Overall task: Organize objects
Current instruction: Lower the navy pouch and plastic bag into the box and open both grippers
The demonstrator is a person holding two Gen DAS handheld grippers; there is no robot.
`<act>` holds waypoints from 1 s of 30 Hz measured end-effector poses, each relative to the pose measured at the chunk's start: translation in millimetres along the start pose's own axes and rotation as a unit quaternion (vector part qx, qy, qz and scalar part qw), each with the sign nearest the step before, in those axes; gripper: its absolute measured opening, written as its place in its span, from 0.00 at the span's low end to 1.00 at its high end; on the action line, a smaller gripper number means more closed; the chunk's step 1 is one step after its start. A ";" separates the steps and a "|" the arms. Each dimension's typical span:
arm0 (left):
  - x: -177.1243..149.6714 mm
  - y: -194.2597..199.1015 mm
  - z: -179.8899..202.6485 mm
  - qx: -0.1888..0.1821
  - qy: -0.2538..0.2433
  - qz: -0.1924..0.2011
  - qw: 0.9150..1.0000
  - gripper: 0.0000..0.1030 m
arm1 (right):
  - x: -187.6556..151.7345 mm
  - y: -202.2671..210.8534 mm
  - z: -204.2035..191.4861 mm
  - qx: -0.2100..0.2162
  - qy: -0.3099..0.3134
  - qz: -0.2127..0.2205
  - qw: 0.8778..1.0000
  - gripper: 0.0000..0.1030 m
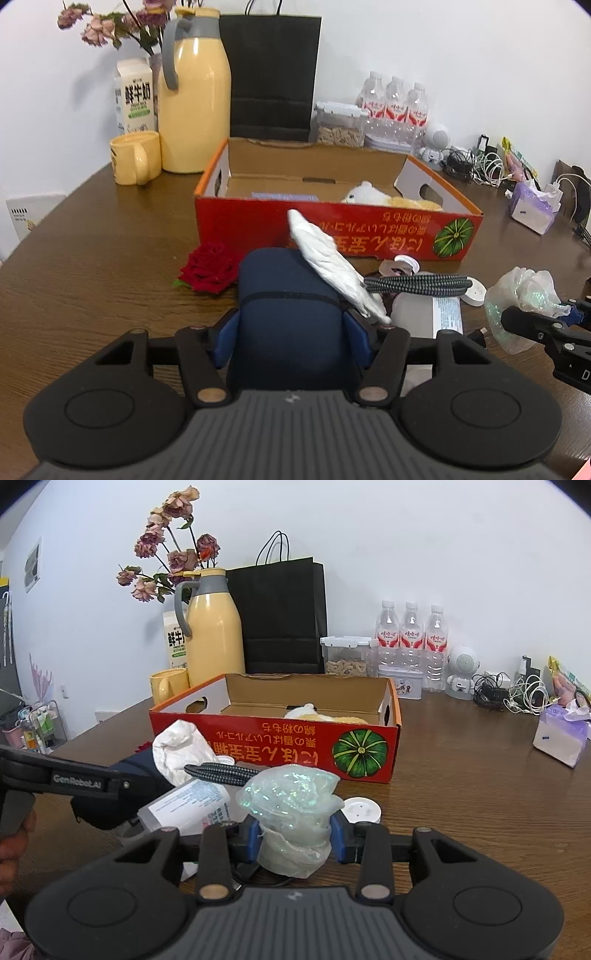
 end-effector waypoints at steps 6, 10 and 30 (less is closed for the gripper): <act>5.3 19.7 -5.9 0.006 0.003 0.023 1.000 0.59 | 2.6 5.5 -3.2 0.003 0.004 0.007 1.000 0.34; 12.5 33.9 -10.4 0.011 0.005 0.043 0.999 0.59 | 6.8 8.5 -4.9 0.003 0.007 0.014 1.000 0.34; 111.2 9.5 8.8 -0.017 -0.010 0.132 0.991 0.59 | 94.8 -44.0 -6.0 -0.007 0.026 0.074 0.997 0.34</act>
Point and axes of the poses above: each gripper's, at about its wrist camera, not at the fingertips, and y roughly against the way its jaws point, z to its right, x to its top, the point moved 4 cm from there along -y, roughly the way its jaws point, and after that the axes turned 8 degrees about -x, right-handed, at the moved point
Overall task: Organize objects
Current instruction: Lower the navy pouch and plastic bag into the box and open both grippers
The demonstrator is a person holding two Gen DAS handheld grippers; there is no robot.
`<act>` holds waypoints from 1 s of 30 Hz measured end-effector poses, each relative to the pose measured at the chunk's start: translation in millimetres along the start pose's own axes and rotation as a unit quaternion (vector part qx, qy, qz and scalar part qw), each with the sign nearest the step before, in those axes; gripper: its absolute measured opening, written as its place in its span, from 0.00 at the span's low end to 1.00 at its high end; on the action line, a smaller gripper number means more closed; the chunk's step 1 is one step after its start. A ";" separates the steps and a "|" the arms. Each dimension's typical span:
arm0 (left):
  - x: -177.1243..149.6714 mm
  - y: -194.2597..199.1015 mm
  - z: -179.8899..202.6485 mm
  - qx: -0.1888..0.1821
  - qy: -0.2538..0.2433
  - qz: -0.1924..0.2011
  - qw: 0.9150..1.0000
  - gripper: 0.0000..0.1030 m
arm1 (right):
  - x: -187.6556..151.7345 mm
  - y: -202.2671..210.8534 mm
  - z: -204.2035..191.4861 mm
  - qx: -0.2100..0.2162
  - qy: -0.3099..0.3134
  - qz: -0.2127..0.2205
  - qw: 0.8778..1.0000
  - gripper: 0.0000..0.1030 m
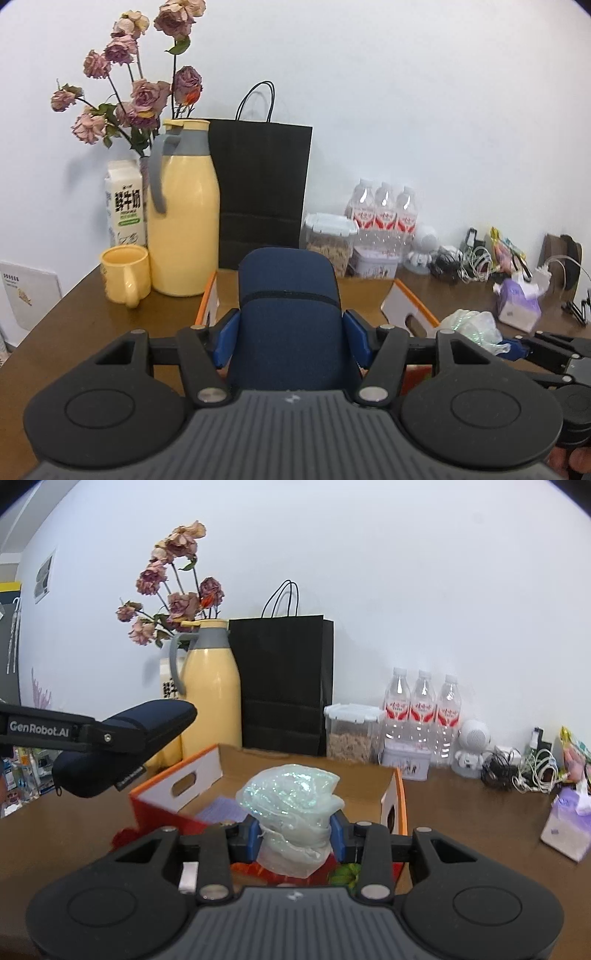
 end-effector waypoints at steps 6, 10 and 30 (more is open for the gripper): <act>15.7 -53.2 -7.9 0.014 0.013 -0.006 1.000 0.59 | 21.9 -56.5 6.7 -0.009 -0.004 -0.009 1.000 0.34; 14.9 -90.7 -15.8 0.026 0.022 -0.025 0.999 0.59 | 27.8 -99.7 9.2 -0.016 -0.005 -0.027 1.000 0.34; -31.0 -162.0 -27.9 0.063 0.000 -0.113 0.992 0.63 | -9.0 -174.2 26.2 -0.037 -0.027 -0.093 0.995 0.48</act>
Point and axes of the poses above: each gripper's, at about its wrist camera, not at the fingertips, and y roughly against the way its jaws point, z to its right, x to its top, the point moved 4 cm from there along -y, roughly the way its jaws point, and after that the axes turned 8 degrees about -x, right-handed, at the moved point
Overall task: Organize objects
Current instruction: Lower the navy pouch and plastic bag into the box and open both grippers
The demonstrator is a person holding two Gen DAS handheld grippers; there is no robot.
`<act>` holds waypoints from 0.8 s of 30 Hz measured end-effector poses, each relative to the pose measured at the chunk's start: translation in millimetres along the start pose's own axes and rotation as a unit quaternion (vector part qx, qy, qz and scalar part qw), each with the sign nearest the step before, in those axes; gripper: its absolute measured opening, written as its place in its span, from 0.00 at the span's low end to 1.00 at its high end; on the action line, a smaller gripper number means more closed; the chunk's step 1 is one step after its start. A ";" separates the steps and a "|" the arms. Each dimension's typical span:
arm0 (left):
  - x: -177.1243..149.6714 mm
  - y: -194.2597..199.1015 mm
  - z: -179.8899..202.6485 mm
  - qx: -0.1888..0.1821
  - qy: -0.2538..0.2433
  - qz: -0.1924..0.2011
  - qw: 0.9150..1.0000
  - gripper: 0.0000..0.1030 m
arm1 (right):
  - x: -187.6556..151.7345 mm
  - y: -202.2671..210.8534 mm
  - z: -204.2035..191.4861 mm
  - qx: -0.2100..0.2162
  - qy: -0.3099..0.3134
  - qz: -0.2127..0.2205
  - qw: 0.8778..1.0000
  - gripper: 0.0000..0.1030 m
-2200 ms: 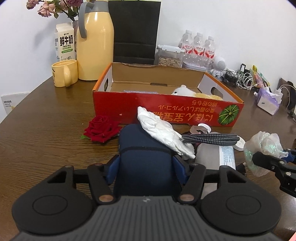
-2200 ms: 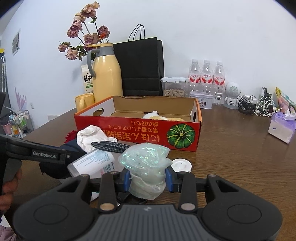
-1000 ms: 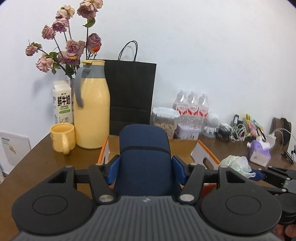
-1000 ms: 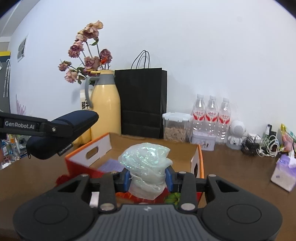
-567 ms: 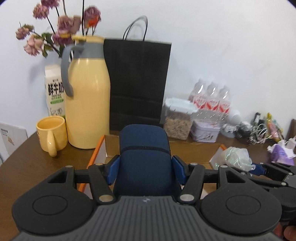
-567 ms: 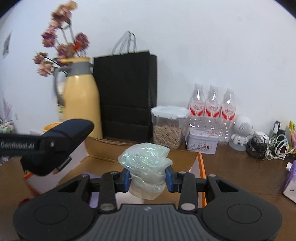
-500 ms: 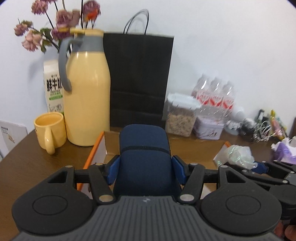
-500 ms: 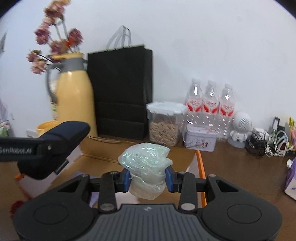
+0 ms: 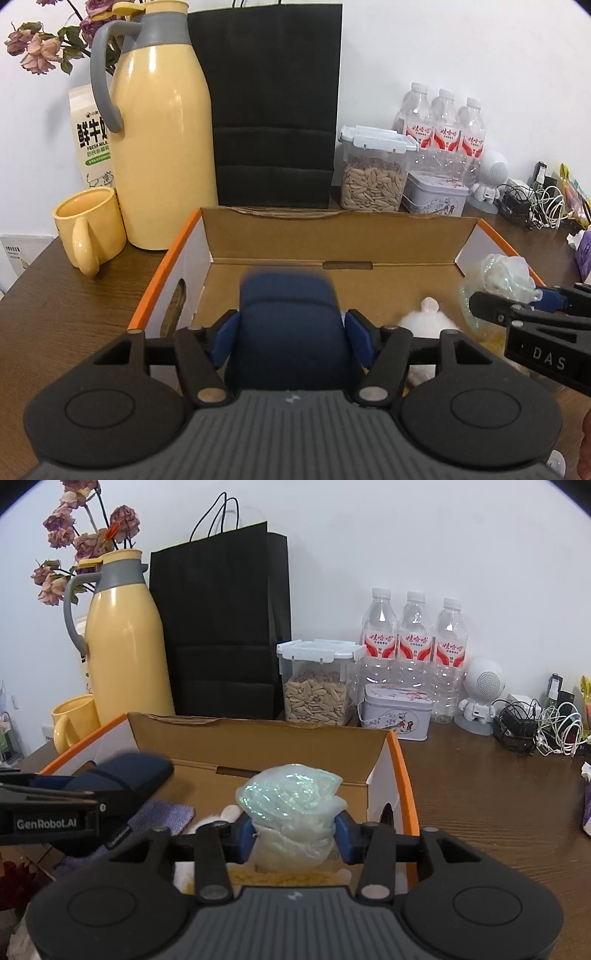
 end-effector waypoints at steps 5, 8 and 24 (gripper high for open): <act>8.7 16.7 1.6 0.016 -0.011 0.038 0.999 0.99 | 0.9 10.6 1.8 0.003 -0.003 0.008 1.000 0.90; 11.3 19.9 3.4 0.019 -0.012 0.043 0.999 1.00 | 3.6 16.0 2.5 0.003 -0.005 0.013 1.000 1.00; 17.7 71.8 7.0 0.008 -0.010 0.091 0.996 1.00 | 21.4 73.4 -4.5 0.005 0.008 0.059 0.998 1.00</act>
Point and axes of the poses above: each gripper's, at about its wrist camera, not at the fingertips, and y roughly against the way its jaws point, z to its right, x to its top, the point moved 4 cm from there along -y, roughly the way its jaws point, and after that the axes turned 8 degrees about -x, right-handed, at the moved point
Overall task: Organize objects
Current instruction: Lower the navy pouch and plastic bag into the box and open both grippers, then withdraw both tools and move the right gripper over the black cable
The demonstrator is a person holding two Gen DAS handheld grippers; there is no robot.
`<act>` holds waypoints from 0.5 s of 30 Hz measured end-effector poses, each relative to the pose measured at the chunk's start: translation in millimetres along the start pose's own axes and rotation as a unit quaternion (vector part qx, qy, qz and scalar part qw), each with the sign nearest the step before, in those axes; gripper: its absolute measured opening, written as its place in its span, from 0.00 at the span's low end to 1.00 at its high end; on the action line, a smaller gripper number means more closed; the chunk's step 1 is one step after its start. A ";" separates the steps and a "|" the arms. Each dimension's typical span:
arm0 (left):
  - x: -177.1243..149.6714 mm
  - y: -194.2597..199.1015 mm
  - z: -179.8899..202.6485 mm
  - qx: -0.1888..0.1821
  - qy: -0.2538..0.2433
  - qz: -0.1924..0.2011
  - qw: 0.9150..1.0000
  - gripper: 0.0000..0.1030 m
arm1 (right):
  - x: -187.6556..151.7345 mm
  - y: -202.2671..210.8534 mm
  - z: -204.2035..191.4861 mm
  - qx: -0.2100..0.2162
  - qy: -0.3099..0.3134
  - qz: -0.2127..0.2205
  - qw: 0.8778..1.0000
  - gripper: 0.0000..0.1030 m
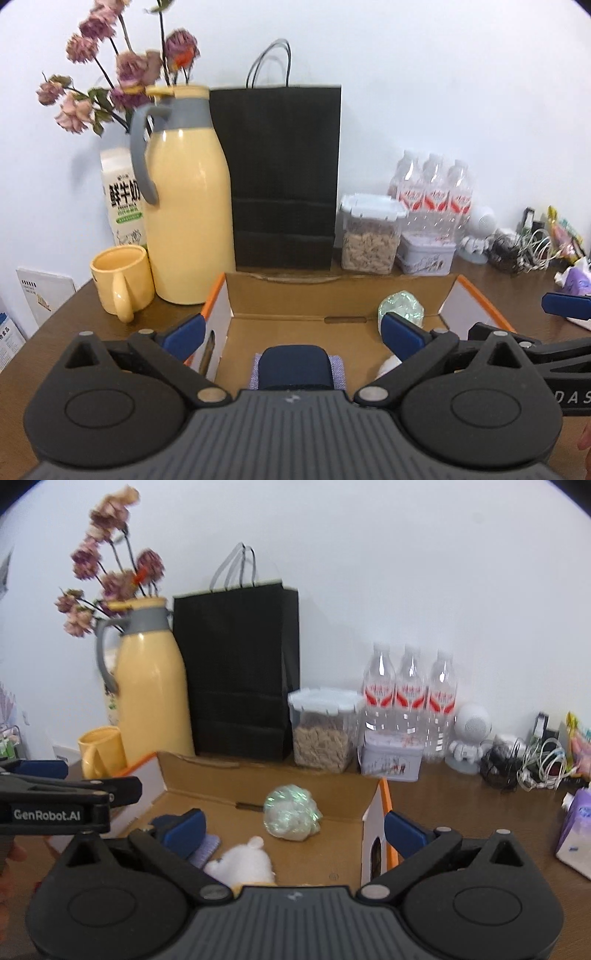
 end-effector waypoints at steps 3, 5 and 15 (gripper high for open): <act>2.4 21.8 0.1 -0.003 -0.005 0.014 1.000 1.00 | 2.4 24.7 -0.2 0.003 0.004 0.015 1.000 1.00; 3.0 37.7 -1.3 -0.003 -0.006 0.023 1.000 1.00 | 2.2 40.0 0.5 0.004 0.006 0.022 1.000 1.00; -18.3 110.1 -12.8 -0.002 -0.005 0.038 0.999 1.00 | -29.9 115.2 2.4 0.011 0.012 0.024 1.000 1.00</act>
Point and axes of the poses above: each gripper's, at about its wrist camera, not at the fingertips, and y roughly against the way its jaws point, z to its right, x to its top, the point moved 4 cm from there along -y, roughly the way its jaws point, and after that the axes turned 8 degrees about -x, right-handed, at the moved point
